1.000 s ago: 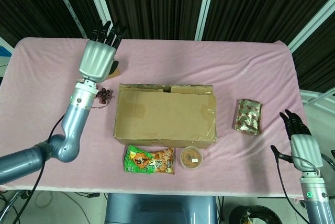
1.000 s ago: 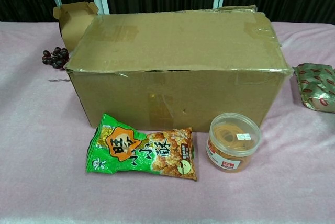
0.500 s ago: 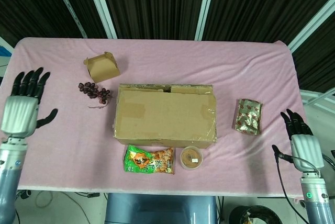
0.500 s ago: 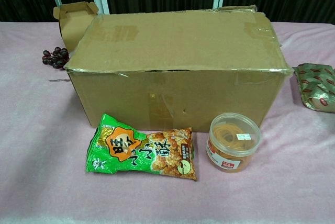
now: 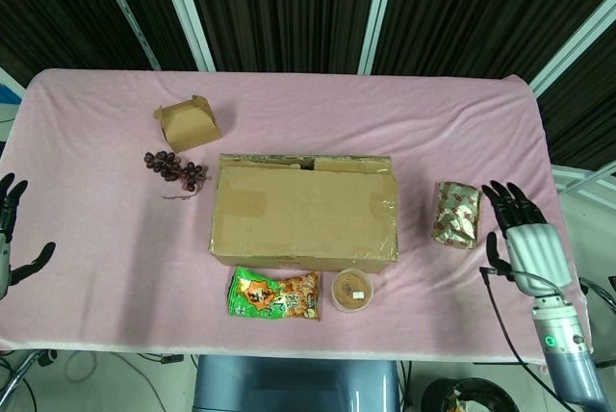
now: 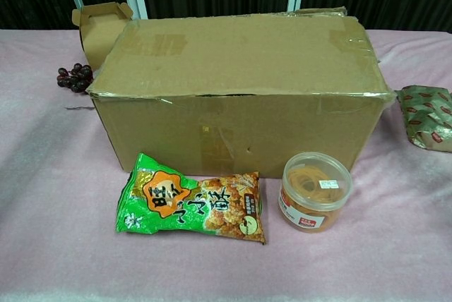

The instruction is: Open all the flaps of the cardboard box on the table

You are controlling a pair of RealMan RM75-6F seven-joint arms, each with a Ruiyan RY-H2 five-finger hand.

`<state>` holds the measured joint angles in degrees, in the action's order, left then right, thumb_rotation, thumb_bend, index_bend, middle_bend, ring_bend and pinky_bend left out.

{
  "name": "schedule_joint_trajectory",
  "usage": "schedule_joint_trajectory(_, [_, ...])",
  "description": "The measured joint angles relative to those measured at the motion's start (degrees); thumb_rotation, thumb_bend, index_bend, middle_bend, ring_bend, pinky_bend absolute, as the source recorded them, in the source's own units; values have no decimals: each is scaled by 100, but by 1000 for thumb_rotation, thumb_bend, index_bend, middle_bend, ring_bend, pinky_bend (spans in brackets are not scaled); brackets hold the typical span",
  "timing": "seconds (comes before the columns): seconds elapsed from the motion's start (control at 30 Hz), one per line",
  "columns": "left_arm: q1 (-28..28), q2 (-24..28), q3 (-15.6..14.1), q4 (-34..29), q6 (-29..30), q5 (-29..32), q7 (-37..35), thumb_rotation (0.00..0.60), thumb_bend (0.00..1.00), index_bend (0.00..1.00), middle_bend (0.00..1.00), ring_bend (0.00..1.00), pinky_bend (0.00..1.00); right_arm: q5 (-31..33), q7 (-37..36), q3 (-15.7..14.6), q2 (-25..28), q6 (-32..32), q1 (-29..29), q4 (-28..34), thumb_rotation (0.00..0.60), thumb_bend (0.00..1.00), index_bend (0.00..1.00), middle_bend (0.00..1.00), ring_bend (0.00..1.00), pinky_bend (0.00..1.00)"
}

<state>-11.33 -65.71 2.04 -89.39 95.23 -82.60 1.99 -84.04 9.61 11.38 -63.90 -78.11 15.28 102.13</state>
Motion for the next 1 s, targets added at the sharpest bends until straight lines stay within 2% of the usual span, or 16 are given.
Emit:
schedule_joint_trajectory(0.07, [10, -31, 5, 43, -19, -32, -108, 600, 204, 0, 0, 0, 0, 123, 117, 185, 96, 286, 257, 242, 600, 840, 274, 208, 156, 282])
schedule_joint_trajectory(0.17, [31, -55, 25, 109, -68, -66, -249, 600, 204, 0, 0, 0, 0, 491, 313, 495, 187, 759, 724, 529, 600, 839, 324, 241, 187, 305])
schedule_joint_trajectory(0.3, [48, -60, 51, 144, -147, -75, -340, 600, 204, 0, 0, 0, 0, 1218, 519, 865, 190, 1325, 1325, 761, 600, 840, 345, 252, 197, 314])
schedule_joint_trajectory(0.5, [43, -57, 86, 151, -303, -60, -436, 600, 205, 0, 0, 0, 0, 2472, 815, 1246, 49, 1969, 2035, 847, 600, 841, 350, 256, 197, 314])
schedule_joint_trajectory(0.8, [59, -15, 186, 159, -416, -17, -623, 600, 206, 0, 0, 0, 0, 4364, 1373, 1490, -408, 2280, 3049, 612, 600, 813, 347, 259, 199, 314])
schedule_joint_trajectory(1.0, [78, 18, 228, 159, -463, -26, -724, 600, 206, 0, 0, 0, 0, 5102, 1801, 1419, -741, 2094, 3539, 373, 600, 788, 346, 302, 234, 314])
